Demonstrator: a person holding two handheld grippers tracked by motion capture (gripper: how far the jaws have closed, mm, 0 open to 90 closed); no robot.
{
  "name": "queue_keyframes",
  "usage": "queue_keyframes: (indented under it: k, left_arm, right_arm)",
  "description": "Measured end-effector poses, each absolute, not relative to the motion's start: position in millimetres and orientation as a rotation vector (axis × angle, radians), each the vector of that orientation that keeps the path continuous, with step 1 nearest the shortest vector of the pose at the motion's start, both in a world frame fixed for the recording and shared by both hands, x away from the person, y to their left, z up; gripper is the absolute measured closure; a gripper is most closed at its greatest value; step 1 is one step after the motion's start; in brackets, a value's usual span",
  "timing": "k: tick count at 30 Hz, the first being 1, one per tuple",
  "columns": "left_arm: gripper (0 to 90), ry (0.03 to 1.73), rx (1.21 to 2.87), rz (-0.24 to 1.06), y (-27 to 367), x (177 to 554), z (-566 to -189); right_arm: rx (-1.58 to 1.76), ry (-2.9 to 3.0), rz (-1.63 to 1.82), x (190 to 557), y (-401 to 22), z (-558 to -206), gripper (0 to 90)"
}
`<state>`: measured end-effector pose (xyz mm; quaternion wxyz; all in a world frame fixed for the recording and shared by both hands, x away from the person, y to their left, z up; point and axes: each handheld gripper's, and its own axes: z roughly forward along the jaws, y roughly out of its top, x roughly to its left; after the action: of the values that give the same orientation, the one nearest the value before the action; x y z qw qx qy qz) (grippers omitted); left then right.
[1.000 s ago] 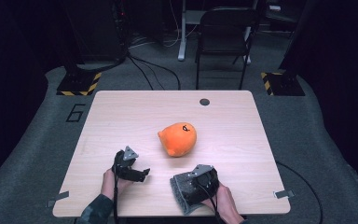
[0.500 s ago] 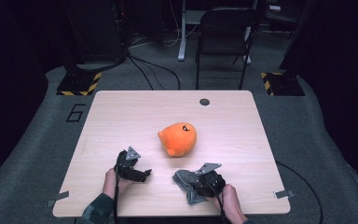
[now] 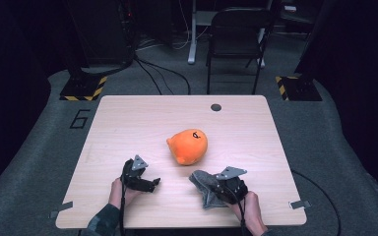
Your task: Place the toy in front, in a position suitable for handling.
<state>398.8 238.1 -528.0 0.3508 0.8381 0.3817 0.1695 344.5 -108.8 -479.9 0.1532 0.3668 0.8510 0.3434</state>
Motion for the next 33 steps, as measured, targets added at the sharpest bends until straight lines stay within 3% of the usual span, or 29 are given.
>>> queue_keyframes:
  k: [14, 27, 28, 29, 30, 31, 32, 33]
  left_arm:
    - [7.5, 0.988, 2.153, 0.444, 238, 398, -529]
    - [7.3, 0.984, 2.158, 0.444, 238, 398, -529]
    - [7.1, 0.982, 2.153, 0.458, 238, 399, -530]
    - [6.9, 0.981, 2.156, 0.457, 238, 399, -530]
    - [6.4, 0.991, 2.154, 0.439, 237, 399, -530]
    - [6.4, 0.983, 2.167, 0.444, 238, 400, -529]
    - [6.2, 0.994, 2.156, 0.441, 237, 399, -529]
    - [6.2, 0.989, 2.163, 0.453, 238, 399, -529]
  right_arm:
    - [1.202, 2.212, 0.985, 363, -179, -445, 70.9]
    - [1.420, 2.076, 0.834, 402, -228, -462, 65.5]
    - [1.440, 2.067, 0.798, 405, -229, -464, 63.0]
    - [1.467, 2.068, 0.771, 410, -231, -467, 55.0]
    - [1.549, 2.095, 0.763, 421, -237, -481, 23.7]
    - [1.549, 2.095, 0.763, 421, -237, -481, 23.7]
    - [1.569, 2.118, 0.779, 421, -241, -483, 10.7]
    - [1.558, 2.119, 0.808, 418, -245, -479, 9.0]
